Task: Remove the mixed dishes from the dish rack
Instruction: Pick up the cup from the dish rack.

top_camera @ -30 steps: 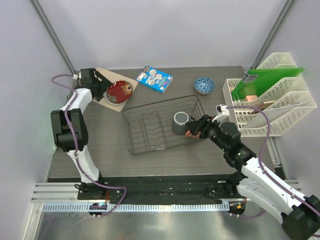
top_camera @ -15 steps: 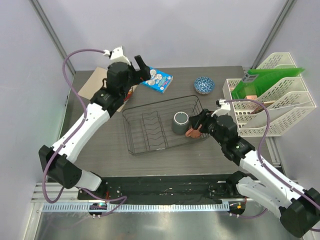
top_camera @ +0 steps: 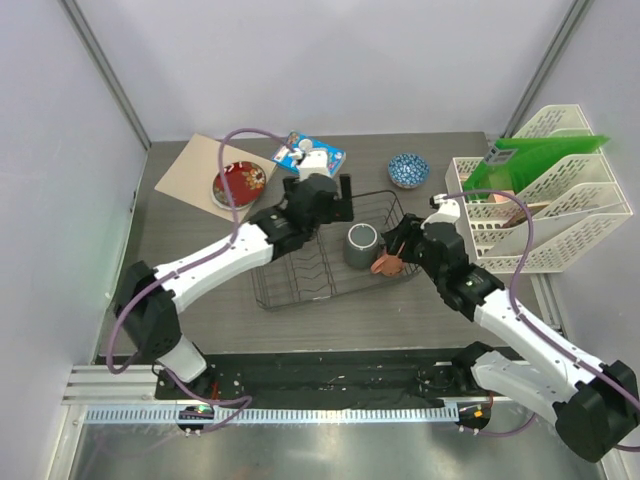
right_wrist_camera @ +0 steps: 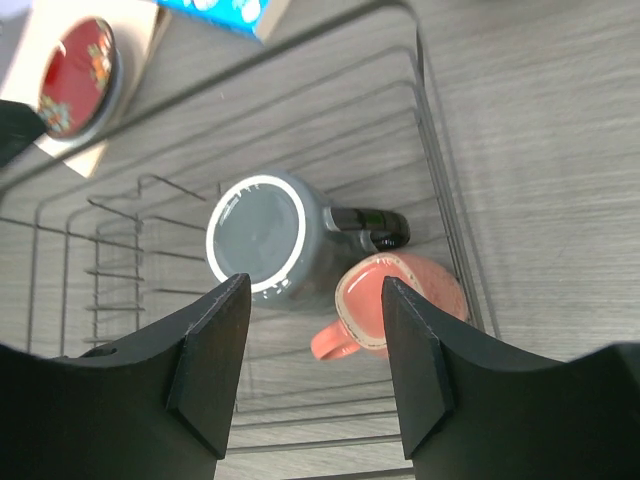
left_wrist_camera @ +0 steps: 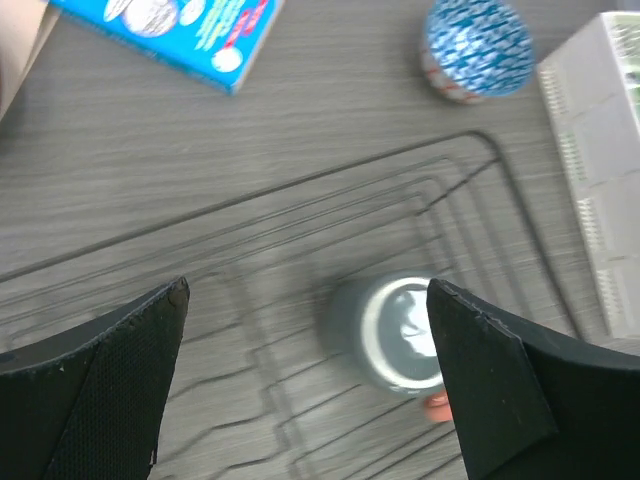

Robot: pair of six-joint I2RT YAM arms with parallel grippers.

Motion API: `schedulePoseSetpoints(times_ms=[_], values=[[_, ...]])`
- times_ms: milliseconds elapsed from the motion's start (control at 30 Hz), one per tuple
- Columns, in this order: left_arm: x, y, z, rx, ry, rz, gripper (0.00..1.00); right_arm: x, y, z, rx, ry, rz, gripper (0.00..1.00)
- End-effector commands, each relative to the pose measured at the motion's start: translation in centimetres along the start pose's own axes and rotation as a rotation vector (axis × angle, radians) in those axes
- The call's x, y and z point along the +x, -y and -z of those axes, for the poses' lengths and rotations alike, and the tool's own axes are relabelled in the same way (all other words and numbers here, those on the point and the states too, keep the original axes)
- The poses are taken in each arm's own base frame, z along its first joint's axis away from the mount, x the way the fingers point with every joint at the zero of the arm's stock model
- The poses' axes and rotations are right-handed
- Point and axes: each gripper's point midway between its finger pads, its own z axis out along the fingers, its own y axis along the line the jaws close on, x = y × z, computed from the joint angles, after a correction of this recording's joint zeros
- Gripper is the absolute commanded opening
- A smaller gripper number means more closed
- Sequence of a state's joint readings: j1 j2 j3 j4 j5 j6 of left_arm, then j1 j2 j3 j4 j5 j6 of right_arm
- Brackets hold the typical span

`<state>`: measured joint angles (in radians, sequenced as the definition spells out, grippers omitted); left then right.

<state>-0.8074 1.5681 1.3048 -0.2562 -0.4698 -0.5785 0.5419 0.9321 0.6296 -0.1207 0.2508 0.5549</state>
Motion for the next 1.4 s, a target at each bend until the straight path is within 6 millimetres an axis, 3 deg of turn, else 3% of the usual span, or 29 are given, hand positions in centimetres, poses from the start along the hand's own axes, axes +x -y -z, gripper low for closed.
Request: schedulePoseSetpoints(times_ms=[0,33,133,233,367,600,700,967,1367], values=[[-1.1,0.2,0.0,-0.193,0.073,-0.005,1.00,-4.4,-1.1,1.4,-0.011,0.135,-0.023,0.61],[0.3,1.3,-0.7,-0.156,-0.017,0.038,1.00,-4.4,-1.1,1.4,-0.007,0.132,-0.020,0.61],[2.6,2.3,-2.4,-0.097,-0.162,0.047,1.00,-4.3,-0.8,1.9,-0.005,0.135,-0.018,0.61],[5.2,3.3,-2.7,-0.038,-0.226,0.006,1.00,-4.4,-0.4,2.5,-0.001,0.153,-0.014,0.61],[6.9,4.8,-2.6,0.021,-0.221,-0.071,1.00,-4.6,-0.1,2.9,0.004,0.162,0.008,0.61],[8.9,4.1,-2.4,0.029,-0.261,-0.138,1.00,-1.9,1.0,1.3,0.078,0.028,0.057,0.60],[9.2,4.4,-2.1,0.050,-0.271,-0.128,1.00,-1.0,1.2,0.9,0.087,-0.002,0.046,0.60],[9.0,5.5,-2.3,0.088,-0.267,-0.105,1.00,-1.2,1.5,1.4,0.100,0.003,0.032,0.60],[7.2,4.8,-0.2,0.105,-0.205,-0.034,1.00,2.8,2.9,-0.7,0.156,-0.133,0.077,0.62]])
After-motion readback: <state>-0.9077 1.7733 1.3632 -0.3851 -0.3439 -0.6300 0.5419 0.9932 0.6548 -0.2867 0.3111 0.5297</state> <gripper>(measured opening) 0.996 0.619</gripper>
